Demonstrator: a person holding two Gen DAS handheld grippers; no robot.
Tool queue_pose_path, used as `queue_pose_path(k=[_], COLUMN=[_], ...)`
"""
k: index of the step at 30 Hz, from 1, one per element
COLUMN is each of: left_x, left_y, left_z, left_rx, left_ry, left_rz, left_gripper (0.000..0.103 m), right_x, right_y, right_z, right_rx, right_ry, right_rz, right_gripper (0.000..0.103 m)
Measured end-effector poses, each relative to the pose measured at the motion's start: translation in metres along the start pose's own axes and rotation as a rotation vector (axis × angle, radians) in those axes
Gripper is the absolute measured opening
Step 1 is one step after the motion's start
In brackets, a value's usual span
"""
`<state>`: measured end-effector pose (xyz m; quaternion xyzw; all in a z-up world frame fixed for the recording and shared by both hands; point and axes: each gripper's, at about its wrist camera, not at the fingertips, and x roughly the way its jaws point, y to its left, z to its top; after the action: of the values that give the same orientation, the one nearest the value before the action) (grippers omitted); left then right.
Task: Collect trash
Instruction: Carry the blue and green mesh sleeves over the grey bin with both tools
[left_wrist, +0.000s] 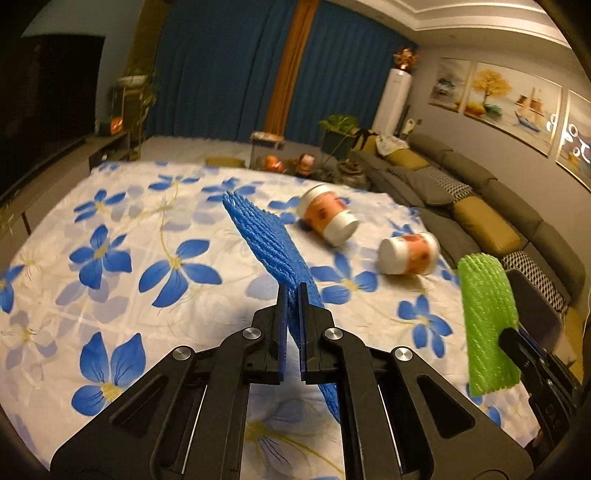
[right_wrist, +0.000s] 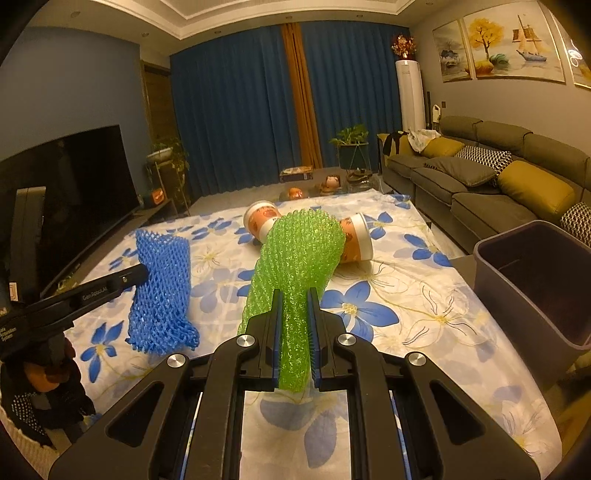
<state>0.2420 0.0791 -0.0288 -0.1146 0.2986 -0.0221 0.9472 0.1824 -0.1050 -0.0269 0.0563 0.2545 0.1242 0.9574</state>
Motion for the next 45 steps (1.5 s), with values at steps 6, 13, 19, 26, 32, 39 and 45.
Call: queue_pose_path(k=[6,13,19,26,32,39,45], left_x=[-0.024,-0.035,-0.035,-0.029,-0.011,0.012,0.031], left_y=[-0.029,-0.070,-0.113,-0.184,-0.245,-0.309,-0.345], left_z=[0.000,-0.002,-0.006,-0.006,-0.005,-0.004,-0.012], left_rx=[0.048,0.114,0.167,0.253,0.303,0.360,0.408], left_ry=[-0.043,-0.060,-0.062,-0.065,-0.053,-0.040,-0.028], left_rz=[-0.035,-0.079,-0.135,-0.248,-0.344,-0.424,-0.455], left_gripper=[0.004,0.004,0.004,0.004,0.004,0.004,0.004], right_x=[-0.027,-0.057,-0.078,-0.094,-0.103,-0.104,-0.099], right_y=[-0.015,-0.043,-0.072,-0.118,-0.165,-0.200,-0.214], right_z=[0.003,0.003,0.003,0.008,0.007,0.008,0.004], right_rx=[0.015,0.048,0.069,0.109,0.156,0.190,0.192], right_ry=[-0.042,-0.090,-0.122,-0.156,-0.170,-0.180,-0.175], right_rz=[0.003,-0.024,-0.075,-0.182,-0.300,-0.395,-0.452], right_gripper=[0.013,0.013,0.013,0.013,0.013,0.013,0.013])
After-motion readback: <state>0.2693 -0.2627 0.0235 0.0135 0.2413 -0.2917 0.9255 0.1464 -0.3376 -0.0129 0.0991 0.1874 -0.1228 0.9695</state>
